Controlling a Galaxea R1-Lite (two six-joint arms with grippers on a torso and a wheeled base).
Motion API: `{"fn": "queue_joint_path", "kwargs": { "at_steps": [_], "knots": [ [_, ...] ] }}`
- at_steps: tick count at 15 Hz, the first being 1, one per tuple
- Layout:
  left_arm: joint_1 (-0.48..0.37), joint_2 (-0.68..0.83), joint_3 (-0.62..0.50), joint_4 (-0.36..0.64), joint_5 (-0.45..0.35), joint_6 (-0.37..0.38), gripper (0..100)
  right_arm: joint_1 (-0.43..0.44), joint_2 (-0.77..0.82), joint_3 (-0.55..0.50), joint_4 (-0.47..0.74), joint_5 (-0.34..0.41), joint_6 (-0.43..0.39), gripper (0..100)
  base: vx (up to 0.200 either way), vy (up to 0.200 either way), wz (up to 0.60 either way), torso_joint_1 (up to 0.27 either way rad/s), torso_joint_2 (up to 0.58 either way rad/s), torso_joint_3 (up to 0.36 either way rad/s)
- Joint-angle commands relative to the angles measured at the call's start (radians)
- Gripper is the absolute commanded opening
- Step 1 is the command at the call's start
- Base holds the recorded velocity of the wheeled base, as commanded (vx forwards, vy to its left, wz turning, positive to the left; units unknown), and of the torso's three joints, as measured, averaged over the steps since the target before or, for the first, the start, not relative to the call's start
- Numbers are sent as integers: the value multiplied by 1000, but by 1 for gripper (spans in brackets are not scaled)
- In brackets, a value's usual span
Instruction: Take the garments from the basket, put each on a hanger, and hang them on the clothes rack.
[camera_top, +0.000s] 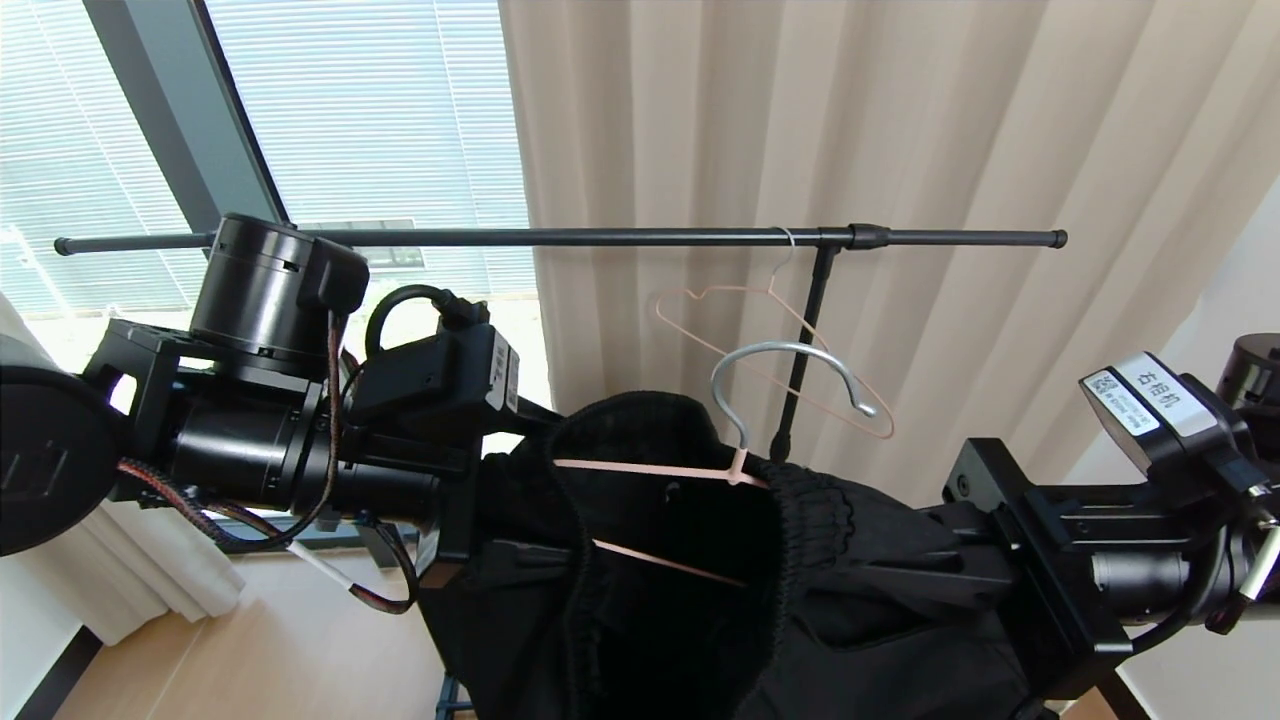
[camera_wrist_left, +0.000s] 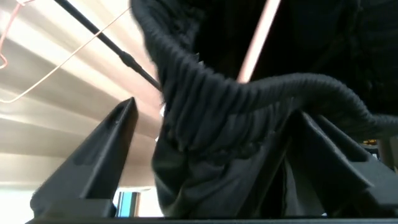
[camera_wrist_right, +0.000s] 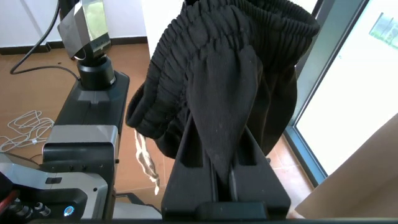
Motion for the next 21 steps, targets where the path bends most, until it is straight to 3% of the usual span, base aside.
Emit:
{"fn": "queue_joint_path", "kwargs": {
  "at_steps": [1,9,10,21],
  "knots": [
    [-5,0,-1,3,0,0,0,1,5,-5,-2,10,-1,0,0,0,0,0,0,0],
    [3,-22,1,3,6,-3,0,-50,2,-30,5,25,-1,0,0,0,0,0,0,0],
    [9,-23,1,3,7,-16,0,-50,2,-27,5,25,-1,100,0,0,0,0,0,0],
    [81,-76,39,0,4,-59,0,-182,-30,37,1,22,-41,100,0,0,0,0,0,0]
  ]
}}
